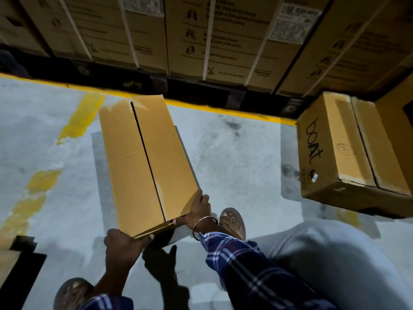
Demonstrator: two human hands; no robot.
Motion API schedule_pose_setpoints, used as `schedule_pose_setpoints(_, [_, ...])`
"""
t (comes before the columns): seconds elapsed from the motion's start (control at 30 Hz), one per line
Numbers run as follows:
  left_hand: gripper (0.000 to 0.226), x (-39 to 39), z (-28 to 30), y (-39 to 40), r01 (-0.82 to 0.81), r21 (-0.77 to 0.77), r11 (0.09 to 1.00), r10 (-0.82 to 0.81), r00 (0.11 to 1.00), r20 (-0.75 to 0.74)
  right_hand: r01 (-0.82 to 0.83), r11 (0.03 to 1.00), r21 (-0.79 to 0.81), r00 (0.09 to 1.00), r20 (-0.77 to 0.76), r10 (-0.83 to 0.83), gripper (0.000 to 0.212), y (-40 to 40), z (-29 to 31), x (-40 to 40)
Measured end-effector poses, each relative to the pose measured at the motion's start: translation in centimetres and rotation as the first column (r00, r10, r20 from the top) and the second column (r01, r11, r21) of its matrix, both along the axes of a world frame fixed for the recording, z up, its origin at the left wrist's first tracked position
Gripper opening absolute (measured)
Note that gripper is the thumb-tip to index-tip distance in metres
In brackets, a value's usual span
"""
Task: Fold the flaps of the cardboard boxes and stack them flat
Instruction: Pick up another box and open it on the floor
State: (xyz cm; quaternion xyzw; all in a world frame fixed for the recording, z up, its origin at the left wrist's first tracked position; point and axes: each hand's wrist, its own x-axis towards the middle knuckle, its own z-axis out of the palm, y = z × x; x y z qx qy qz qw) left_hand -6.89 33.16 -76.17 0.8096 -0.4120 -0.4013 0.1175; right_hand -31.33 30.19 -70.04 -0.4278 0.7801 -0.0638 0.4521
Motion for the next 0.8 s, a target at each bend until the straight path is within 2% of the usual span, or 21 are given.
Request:
schedule_pose_setpoints(0.03, [0.119, -0.9, 1.5, 0.0, 0.009, -0.003, 1.000, -0.009, 1.000, 0.004, 0.005, 1.000, -0.009, 1.000, -0.008, -0.005, 0.144, -0.1, -0.2, 0.2])
schedule_pose_setpoints(0.07, [0.113, -1.6, 2.9, 0.1, 0.015, -0.005, 1.000, -0.015, 1.000, -0.012, 0.009, 1.000, -0.016, 1.000, -0.019, -0.009, 0.144, 0.0, -0.4, 0.4])
schedule_pose_setpoints(0.13, [0.087, -3.3, 5.7, 0.1, -0.009, -0.021, 1.000, 0.009, 1.000, 0.004, 0.017, 0.998, -0.053, 0.999, -0.049, -0.019, 0.144, 0.2, -1.0, 0.6])
schedule_pose_setpoints(0.2, [0.078, -3.6, 5.6, 0.2, 0.020, -0.027, 0.999, -0.019, 0.999, 0.027, 0.023, 0.996, -0.081, 0.998, -0.061, -0.028, 0.144, 0.5, -1.4, 0.6])
schedule_pose_setpoints(0.3, [0.076, -3.2, 4.5, 0.8, 0.040, 0.003, 0.999, -0.040, 0.999, 0.034, 0.035, 0.995, -0.093, 0.999, -0.026, -0.038, 0.142, 0.8, -1.9, 0.4])
schedule_pose_setpoints(0.37, [0.067, -2.9, 3.9, 1.1, 0.024, -0.042, 0.999, -0.024, 1.000, 0.004, 0.051, 0.991, -0.124, 0.999, 0.012, -0.050, 0.138, 1.1, -1.9, 0.0])
schedule_pose_setpoints(0.43, [0.057, -2.6, 4.3, 1.4, -0.012, -0.070, 0.997, 0.009, 0.999, -0.045, 0.088, 0.986, -0.140, 0.995, 0.067, -0.079, 0.133, 1.4, -1.7, -0.4])
schedule_pose_setpoints(0.5, [0.069, -2.1, 4.8, 1.4, -0.171, -0.046, 0.984, 0.162, 0.974, -0.159, 0.162, 0.978, -0.128, 0.979, 0.146, -0.143, 0.132, 1.7, -1.8, -0.6])
schedule_pose_setpoints(0.57, [0.095, -1.9, 5.7, 1.1, -0.428, 0.045, 0.903, 0.420, 0.854, -0.306, 0.235, 0.965, -0.117, 0.956, 0.206, -0.208, 0.120, 1.7, -1.9, -0.7])
schedule_pose_setpoints(0.67, [0.108, -1.4, 7.1, 1.0, -0.648, 0.168, 0.743, 0.636, 0.606, -0.477, 0.443, 0.891, -0.097, 0.851, 0.357, -0.384, 0.052, 1.8, -0.6, -1.2])
schedule_pose_setpoints(0.7, [0.107, -1.0, 7.4, 1.1, -0.679, 0.205, 0.705, 0.664, 0.530, -0.528, 0.532, 0.845, -0.065, 0.792, 0.393, -0.468, 0.045, 1.7, 0.0, -1.4])
schedule_pose_setpoints(0.77, [0.105, -0.3, 8.2, 1.4, -0.699, 0.270, 0.662, 0.683, 0.414, -0.602, 0.656, 0.755, -0.014, 0.692, 0.409, -0.595, 0.057, 1.7, 1.1, -2.0])
schedule_pose_setpoints(0.8, [0.105, 0.0, 8.6, 1.4, -0.694, 0.303, 0.653, 0.690, 0.380, -0.617, 0.676, 0.736, -0.016, 0.677, 0.407, -0.613, 0.058, 1.7, 1.1, -2.3])
